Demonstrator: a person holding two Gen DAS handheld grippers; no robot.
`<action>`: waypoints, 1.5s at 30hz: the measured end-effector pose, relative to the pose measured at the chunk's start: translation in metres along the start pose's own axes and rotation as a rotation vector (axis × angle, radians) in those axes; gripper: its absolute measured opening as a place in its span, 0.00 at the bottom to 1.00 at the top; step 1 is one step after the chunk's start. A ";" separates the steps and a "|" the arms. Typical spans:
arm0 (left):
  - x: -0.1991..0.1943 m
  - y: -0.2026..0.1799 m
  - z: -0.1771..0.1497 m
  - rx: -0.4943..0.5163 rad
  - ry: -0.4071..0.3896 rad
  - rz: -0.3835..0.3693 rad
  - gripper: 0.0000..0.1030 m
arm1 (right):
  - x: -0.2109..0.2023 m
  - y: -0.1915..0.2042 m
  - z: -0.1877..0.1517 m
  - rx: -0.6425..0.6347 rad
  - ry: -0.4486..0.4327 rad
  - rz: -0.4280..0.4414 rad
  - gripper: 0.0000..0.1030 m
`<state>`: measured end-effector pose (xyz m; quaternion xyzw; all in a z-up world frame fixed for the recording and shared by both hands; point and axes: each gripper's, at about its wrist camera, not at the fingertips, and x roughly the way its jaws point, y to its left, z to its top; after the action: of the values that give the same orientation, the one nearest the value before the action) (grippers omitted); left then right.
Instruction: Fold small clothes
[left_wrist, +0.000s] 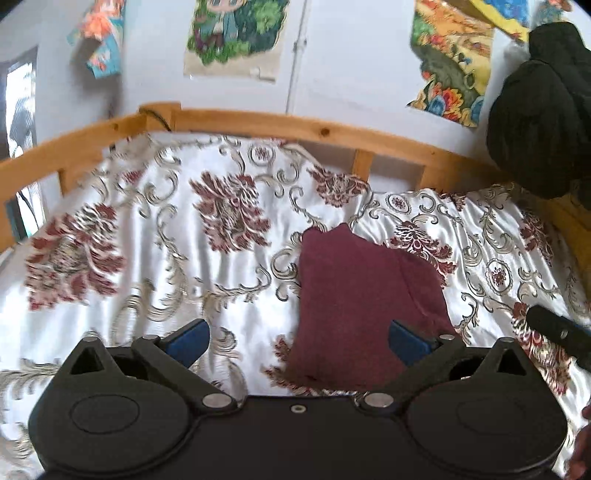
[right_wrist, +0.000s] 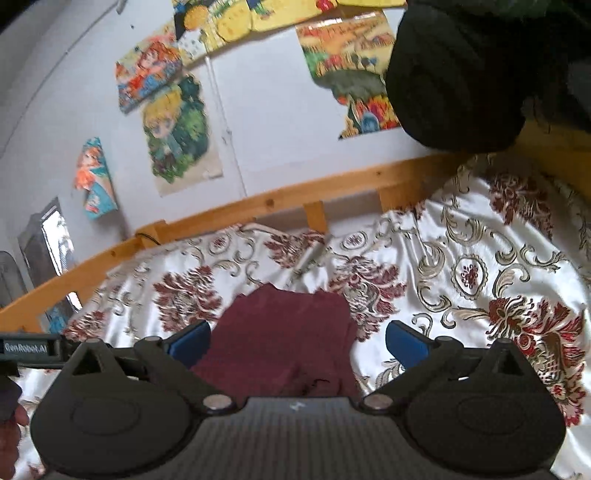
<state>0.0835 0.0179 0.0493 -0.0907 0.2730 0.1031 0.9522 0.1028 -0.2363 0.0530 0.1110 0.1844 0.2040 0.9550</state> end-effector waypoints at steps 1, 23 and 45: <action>-0.007 -0.001 -0.004 0.014 -0.010 0.004 0.99 | -0.007 0.004 0.001 -0.007 0.000 0.005 1.00; -0.032 0.000 -0.068 0.146 -0.080 0.017 0.99 | -0.059 0.018 -0.040 -0.007 0.057 -0.043 1.00; -0.031 0.001 -0.067 0.156 -0.059 0.076 0.99 | -0.054 0.016 -0.042 -0.010 0.090 -0.052 1.00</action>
<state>0.0242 -0.0015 0.0103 -0.0027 0.2555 0.1201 0.9593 0.0345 -0.2398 0.0365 0.0919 0.2290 0.1849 0.9513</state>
